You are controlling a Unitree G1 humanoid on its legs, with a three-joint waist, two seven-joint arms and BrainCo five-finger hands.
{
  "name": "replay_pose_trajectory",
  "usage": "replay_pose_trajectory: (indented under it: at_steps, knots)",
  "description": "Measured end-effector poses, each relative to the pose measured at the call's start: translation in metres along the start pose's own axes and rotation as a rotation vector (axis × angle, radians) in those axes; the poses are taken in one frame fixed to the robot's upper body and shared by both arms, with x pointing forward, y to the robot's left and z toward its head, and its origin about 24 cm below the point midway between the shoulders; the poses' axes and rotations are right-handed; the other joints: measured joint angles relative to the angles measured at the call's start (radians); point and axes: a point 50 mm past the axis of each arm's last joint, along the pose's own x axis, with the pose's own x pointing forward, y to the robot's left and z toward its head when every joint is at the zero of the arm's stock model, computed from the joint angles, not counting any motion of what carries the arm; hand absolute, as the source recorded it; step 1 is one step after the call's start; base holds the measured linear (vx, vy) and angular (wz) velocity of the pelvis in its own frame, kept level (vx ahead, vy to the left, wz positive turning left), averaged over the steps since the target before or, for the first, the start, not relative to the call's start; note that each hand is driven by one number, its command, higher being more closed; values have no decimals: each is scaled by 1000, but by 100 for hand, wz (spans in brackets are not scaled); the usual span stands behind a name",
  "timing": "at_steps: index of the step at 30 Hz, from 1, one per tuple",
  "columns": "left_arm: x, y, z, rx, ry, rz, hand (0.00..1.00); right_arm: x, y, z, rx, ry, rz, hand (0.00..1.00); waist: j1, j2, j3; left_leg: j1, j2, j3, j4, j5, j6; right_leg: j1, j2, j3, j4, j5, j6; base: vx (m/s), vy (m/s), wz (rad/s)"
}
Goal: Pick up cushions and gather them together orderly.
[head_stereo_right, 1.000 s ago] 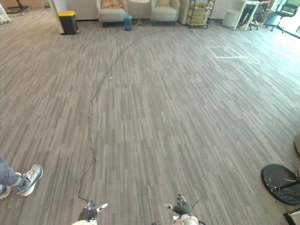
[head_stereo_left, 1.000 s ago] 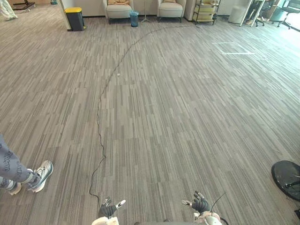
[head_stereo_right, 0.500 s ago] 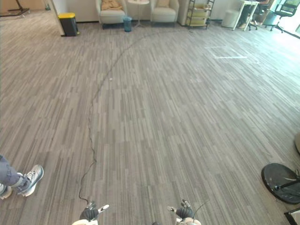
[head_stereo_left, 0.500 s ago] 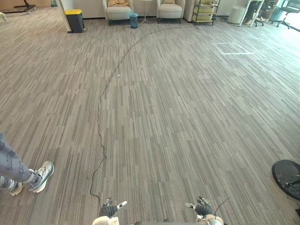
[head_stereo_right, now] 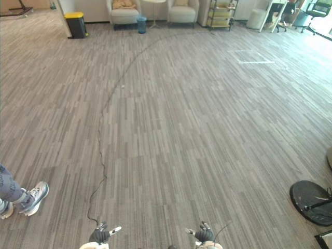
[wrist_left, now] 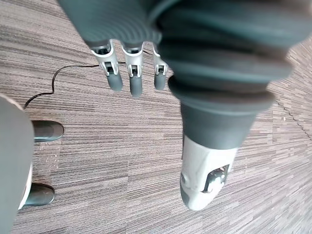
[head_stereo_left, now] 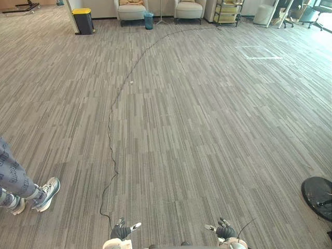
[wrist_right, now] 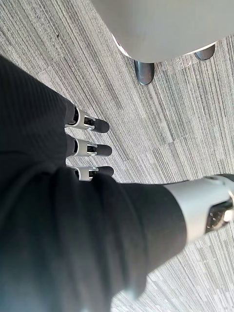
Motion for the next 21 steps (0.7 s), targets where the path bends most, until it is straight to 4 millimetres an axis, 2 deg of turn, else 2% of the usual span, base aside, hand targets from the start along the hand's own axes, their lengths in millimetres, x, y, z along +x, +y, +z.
replay_pose_trajectory:
  at_steps: [13,16,17,18,19,20,21]
  knots:
    - [1,0,2,26,3,-10,0,0,0,0,12,1,-4,0,0,-5,4,-7,3,-9,5,-4,-6,-1,2,-14,1,-13,-5,0,-1,2]
    - [2,2,5,29,-4,-6,0,0,0,0,14,0,-4,0,1,-13,9,-37,3,-18,28,-18,-10,-10,1,-27,1,-21,-9,-17,-21,11]
    - [4,3,10,30,-18,-2,0,0,0,1,16,-3,-2,0,5,-21,20,-97,10,-18,140,-72,-12,-25,-4,-28,18,-36,-10,-17,-34,8]
    - [4,3,12,30,-21,-2,0,0,0,1,15,-5,-2,0,8,-21,22,-115,15,-17,181,-93,-12,-32,-4,-28,25,-39,-12,29,-44,4]
    - [6,3,16,24,-33,-1,0,1,0,4,19,-12,-4,0,10,-15,39,-171,38,-1,316,-155,-29,-36,0,-29,46,-59,-22,17,-29,10]
    - [6,4,18,21,-40,2,0,2,0,6,40,-17,-8,0,10,-12,51,-211,56,25,419,-180,-52,-32,0,-33,63,-73,-25,17,-25,10]
    - [6,5,19,15,-47,5,0,2,-1,7,48,-18,-12,0,10,-13,53,-235,63,36,482,-184,-58,-34,-2,-31,73,-88,-31,32,19,5]
